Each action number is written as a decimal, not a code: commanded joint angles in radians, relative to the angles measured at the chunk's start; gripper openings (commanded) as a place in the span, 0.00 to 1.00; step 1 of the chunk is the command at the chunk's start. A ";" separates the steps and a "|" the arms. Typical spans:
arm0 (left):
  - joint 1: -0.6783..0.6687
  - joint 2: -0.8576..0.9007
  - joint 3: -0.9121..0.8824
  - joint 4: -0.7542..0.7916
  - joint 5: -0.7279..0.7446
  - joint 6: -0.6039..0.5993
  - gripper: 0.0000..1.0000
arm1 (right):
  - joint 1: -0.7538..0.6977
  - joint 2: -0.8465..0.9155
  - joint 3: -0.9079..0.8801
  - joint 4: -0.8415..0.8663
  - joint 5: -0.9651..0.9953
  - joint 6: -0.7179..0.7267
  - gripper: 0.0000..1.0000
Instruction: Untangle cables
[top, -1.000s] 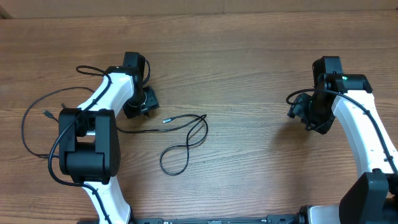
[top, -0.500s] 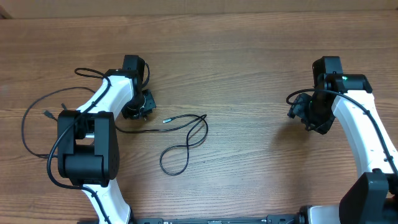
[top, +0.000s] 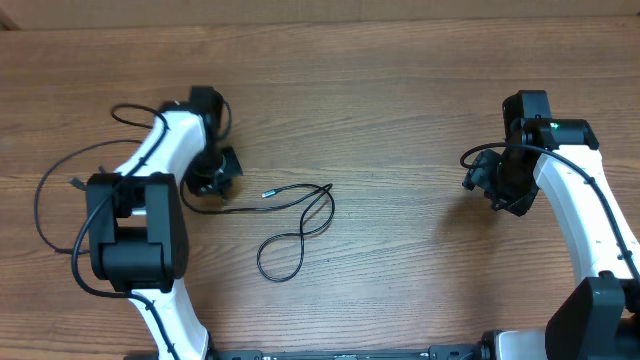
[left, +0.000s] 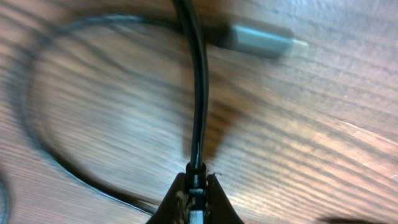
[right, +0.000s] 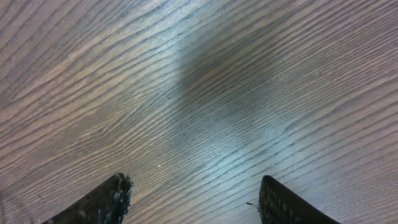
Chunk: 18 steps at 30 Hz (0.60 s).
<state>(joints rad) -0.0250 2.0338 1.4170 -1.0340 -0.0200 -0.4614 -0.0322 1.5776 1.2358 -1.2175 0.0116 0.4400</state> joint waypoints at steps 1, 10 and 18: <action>0.064 0.006 0.197 -0.092 -0.051 0.024 0.04 | -0.002 -0.003 -0.006 0.002 0.009 -0.003 0.65; 0.274 0.006 0.552 -0.350 -0.218 0.039 0.04 | -0.002 -0.003 -0.006 -0.001 0.009 -0.003 0.65; 0.470 0.006 0.566 -0.415 -0.239 0.008 0.04 | -0.002 -0.003 -0.006 0.000 0.008 -0.002 0.65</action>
<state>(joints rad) 0.3920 2.0426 1.9594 -1.4395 -0.2310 -0.4389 -0.0322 1.5776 1.2358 -1.2209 0.0113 0.4397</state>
